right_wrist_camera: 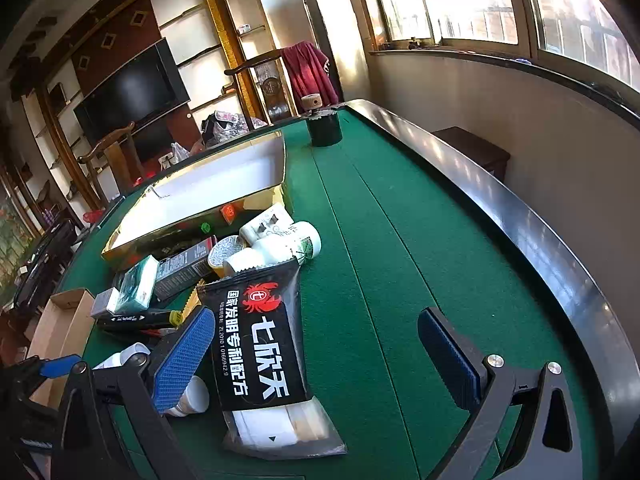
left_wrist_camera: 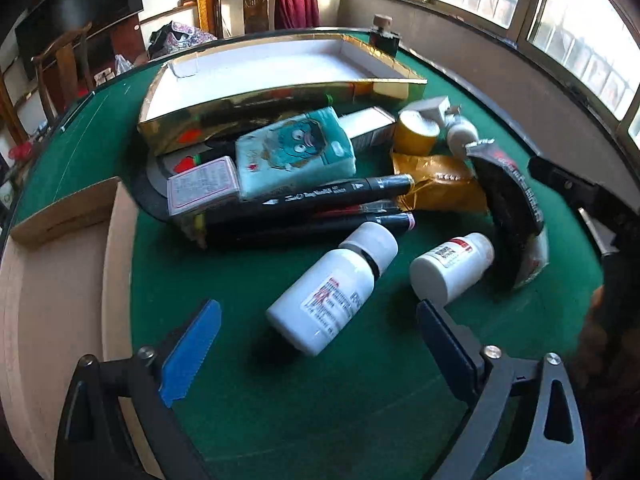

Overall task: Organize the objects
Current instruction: 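Move the left tool over the white bottles near the cardboard box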

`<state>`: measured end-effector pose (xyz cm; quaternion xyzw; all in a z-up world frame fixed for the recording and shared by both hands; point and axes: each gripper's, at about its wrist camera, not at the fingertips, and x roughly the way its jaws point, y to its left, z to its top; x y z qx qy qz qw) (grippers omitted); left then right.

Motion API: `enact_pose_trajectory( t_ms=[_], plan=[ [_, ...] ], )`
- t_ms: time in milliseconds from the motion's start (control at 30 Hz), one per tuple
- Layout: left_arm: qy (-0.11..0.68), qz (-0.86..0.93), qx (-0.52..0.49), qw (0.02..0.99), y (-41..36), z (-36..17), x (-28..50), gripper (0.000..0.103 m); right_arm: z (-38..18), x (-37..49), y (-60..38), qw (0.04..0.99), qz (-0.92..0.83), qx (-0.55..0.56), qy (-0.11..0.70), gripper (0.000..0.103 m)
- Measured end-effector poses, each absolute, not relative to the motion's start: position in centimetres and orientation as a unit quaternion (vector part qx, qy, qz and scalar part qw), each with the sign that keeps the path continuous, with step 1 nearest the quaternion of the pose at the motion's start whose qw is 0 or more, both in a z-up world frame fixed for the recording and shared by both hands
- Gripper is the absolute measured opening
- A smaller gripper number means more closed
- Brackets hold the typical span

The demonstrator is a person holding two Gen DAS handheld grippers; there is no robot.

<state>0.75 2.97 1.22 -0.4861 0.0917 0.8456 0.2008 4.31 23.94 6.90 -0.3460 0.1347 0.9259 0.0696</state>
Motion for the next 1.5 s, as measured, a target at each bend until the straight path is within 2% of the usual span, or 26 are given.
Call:
enact_pose_trajectory(
  t_ms=[67,167,267,467,567,633,700,967,1067,1167,1233,1400,1500],
  plan=[
    [0.109,0.842,-0.491,0.194,2.9,1.3,1.4,0.079,6.2,4.8,24.1,0.070,0.929,-0.341,0.127,0.103],
    [0.121,0.863,-0.467,0.151,-0.4,2.9,3.6,0.079,6.0,4.8,24.2,0.067,0.925,-0.350,0.133,0.103],
    [0.104,0.892,-0.432,0.077,-6.9,4.9,5.2,0.080,5.5,4.3,24.4,0.065,0.921,-0.358,0.142,0.103],
    [0.107,0.894,-0.421,-0.114,-19.8,4.8,2.8,0.084,5.2,4.0,23.8,0.061,0.917,-0.369,0.135,0.103],
    [0.068,0.874,-0.462,-0.135,-23.3,3.3,2.1,0.084,5.4,4.2,23.5,0.071,0.919,-0.368,0.124,0.103],
    [0.070,0.869,-0.468,-0.143,-23.8,3.2,2.6,0.084,5.4,4.2,23.5,0.075,0.916,-0.375,0.125,0.103],
    [0.093,0.862,-0.474,-0.154,-23.4,3.0,3.2,0.085,5.3,4.1,23.5,0.076,0.915,-0.377,0.123,0.103],
    [0.105,0.859,-0.476,-0.159,-22.4,2.7,4.0,0.085,5.3,4.0,23.5,0.071,0.914,-0.379,0.128,0.103],
    [0.085,0.874,-0.462,-0.125,-20.5,4.3,5.0,0.084,5.4,4.2,23.7,0.073,0.914,-0.376,0.130,0.103],
    [0.082,0.896,-0.435,-0.042,-16.0,6.5,5.8,0.087,5.3,4.2,23.7,0.068,0.915,-0.373,0.140,0.103],
    [0.106,0.898,-0.425,0.025,-11.5,7.1,6.1,0.094,5.2,4.2,23.6,0.063,0.915,-0.374,0.141,0.103],
    [0.224,0.875,-0.406,0.143,0.2,4.5,6.0,0.094,5.5,4.4,23.4,0.063,0.919,-0.366,0.133,0.103],
    [0.283,0.855,-0.400,0.168,4.8,2.2,4.8,0.094,5.6,4.5,23.7,0.066,0.919,-0.363,0.139,0.103]
  ],
)
